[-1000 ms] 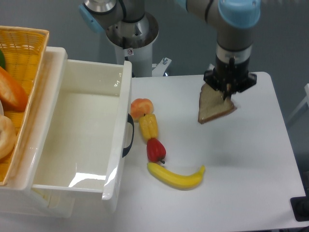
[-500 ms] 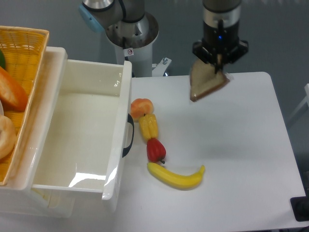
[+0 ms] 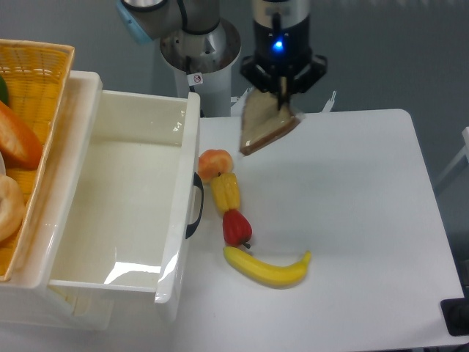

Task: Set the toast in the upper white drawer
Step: 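Carry the held toast over the fruits toward the open white drawer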

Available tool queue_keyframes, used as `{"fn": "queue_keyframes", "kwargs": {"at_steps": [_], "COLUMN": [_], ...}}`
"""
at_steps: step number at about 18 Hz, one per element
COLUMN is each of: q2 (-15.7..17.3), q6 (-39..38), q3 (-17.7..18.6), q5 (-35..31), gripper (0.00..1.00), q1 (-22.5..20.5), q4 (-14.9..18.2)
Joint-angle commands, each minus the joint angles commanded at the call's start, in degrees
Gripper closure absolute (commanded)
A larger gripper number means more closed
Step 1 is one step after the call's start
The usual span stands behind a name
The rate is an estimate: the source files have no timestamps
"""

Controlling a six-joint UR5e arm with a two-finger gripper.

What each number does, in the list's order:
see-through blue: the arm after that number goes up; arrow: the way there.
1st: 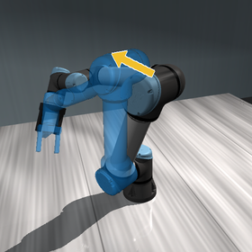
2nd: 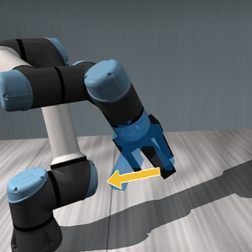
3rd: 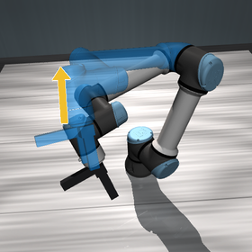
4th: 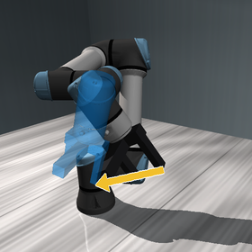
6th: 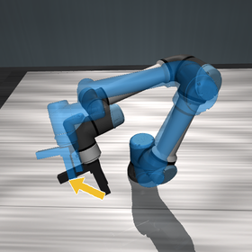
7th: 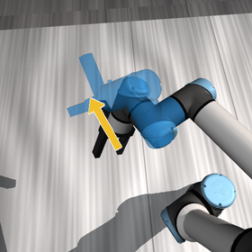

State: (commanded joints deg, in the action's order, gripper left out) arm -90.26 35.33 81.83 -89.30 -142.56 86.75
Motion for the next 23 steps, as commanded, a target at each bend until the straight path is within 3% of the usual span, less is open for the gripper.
{"fn": "queue_keyframes", "kwargs": {"at_steps": [14,23], "q2": [0.0,-2.81], "q6": [-6.59,-10.54], "q3": [-1.67,-2.11], "q5": [2.64,3.17], "gripper": [1.0,1.0], "q1": [6.6,9.93], "q4": [-0.09,-0.79]}}
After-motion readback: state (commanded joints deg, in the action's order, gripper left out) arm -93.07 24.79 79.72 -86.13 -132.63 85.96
